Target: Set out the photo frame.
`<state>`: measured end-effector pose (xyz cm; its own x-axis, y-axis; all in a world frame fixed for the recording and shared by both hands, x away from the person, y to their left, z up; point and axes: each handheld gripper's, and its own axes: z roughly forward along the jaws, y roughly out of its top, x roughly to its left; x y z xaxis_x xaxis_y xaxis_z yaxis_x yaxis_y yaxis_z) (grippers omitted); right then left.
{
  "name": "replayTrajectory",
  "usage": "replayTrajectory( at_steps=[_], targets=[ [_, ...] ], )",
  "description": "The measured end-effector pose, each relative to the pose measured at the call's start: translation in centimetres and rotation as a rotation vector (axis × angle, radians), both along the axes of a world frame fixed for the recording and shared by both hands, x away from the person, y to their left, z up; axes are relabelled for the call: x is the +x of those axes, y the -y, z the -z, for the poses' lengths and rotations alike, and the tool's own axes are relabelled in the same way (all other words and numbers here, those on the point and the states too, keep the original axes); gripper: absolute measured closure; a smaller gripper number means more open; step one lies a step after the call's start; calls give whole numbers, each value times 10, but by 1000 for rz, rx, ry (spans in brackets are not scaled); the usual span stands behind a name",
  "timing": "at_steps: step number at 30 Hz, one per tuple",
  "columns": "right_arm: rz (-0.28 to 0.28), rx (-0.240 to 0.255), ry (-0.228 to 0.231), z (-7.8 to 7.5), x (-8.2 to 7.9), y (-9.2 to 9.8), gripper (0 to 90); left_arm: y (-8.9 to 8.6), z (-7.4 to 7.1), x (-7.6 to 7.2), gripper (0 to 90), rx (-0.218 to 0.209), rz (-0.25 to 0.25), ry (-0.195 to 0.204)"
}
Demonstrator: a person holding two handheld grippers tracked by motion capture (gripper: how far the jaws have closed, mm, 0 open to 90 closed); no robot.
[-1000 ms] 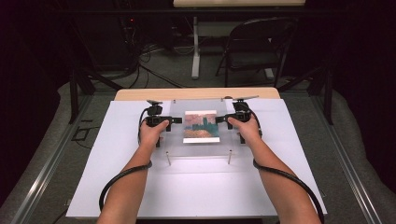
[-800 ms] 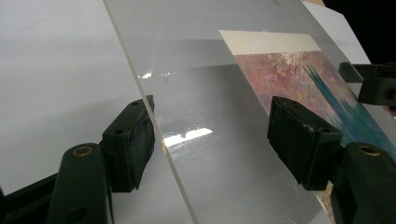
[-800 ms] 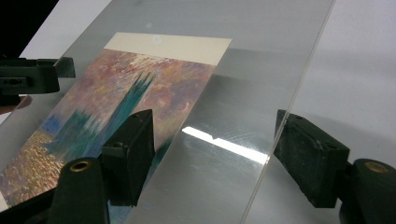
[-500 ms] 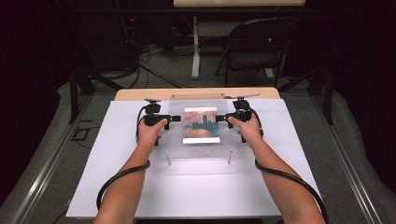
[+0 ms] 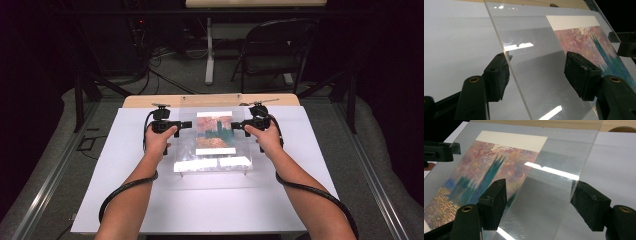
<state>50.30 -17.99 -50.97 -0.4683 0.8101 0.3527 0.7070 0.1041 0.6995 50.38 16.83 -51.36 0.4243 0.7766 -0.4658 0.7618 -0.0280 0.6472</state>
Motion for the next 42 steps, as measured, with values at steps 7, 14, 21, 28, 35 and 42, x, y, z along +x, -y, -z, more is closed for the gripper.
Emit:
replayTrajectory(
  at_steps=[7,14,21,28,35,42],
  targets=[
    [-7,-7,27,-7,-6,1,311,-2,-8,-5,397,6,12,23],
    [-12,-20,46,-16,-13,2,332,-4,-14,-11,426,-3,15,47],
    [-24,-30,54,-25,-20,5,365,-4,-25,-18,451,3,24,64],
    [-38,-41,76,-38,-32,9,417,-6,-37,-30,487,9,42,97],
    [-50,-64,95,-49,-42,9,443,-8,-49,-40,514,25,56,120],
    [-59,-95,110,-60,-53,9,474,-8,-58,-50,535,41,66,136]
  ],
)
